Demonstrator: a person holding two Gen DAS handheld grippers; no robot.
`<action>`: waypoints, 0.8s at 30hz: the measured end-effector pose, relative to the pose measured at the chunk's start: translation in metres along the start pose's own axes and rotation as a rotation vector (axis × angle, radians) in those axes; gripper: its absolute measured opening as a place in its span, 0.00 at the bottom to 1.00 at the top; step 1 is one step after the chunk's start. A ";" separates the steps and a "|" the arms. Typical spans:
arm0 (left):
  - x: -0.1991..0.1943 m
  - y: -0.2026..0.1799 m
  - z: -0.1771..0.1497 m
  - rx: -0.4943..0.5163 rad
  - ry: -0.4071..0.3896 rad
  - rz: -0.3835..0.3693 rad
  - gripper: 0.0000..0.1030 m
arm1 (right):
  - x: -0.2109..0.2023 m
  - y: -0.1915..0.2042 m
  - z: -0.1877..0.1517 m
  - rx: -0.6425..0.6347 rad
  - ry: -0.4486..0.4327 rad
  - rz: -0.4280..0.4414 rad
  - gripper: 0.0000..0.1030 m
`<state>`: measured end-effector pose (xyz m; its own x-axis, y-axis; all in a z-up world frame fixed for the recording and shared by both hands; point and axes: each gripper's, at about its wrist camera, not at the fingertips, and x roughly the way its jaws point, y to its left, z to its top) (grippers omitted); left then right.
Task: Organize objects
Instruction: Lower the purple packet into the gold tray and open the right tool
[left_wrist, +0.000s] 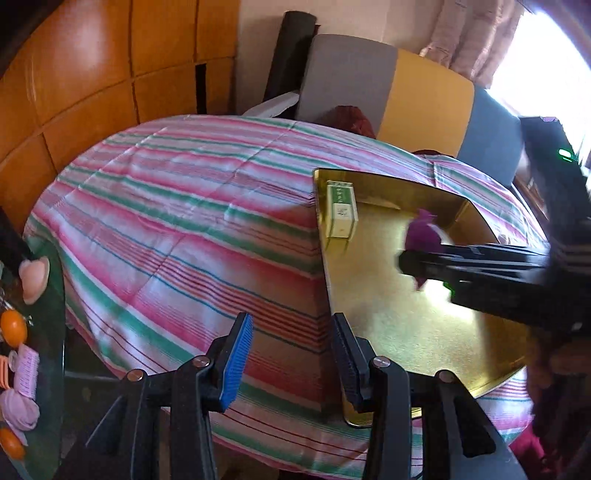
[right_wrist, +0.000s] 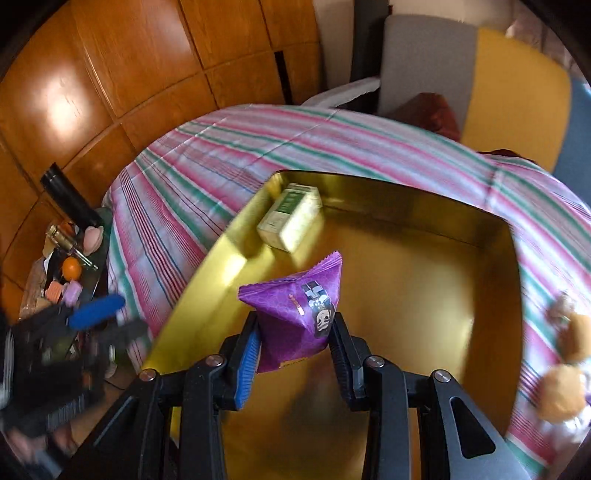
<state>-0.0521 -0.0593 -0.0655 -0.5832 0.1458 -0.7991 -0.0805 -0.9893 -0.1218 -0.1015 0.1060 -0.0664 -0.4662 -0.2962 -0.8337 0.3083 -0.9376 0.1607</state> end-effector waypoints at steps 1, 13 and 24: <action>0.001 0.003 0.001 -0.012 0.003 -0.004 0.43 | 0.011 0.008 0.006 -0.006 0.011 -0.002 0.36; 0.005 0.019 0.006 -0.065 0.007 0.000 0.43 | 0.067 0.027 0.025 0.009 0.080 0.000 0.46; -0.004 0.006 0.007 -0.023 -0.019 -0.010 0.43 | 0.001 0.002 -0.002 0.053 -0.037 0.015 0.73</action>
<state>-0.0559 -0.0660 -0.0590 -0.5976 0.1555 -0.7866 -0.0677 -0.9873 -0.1437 -0.0998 0.1044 -0.0681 -0.4920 -0.3162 -0.8112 0.2716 -0.9409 0.2021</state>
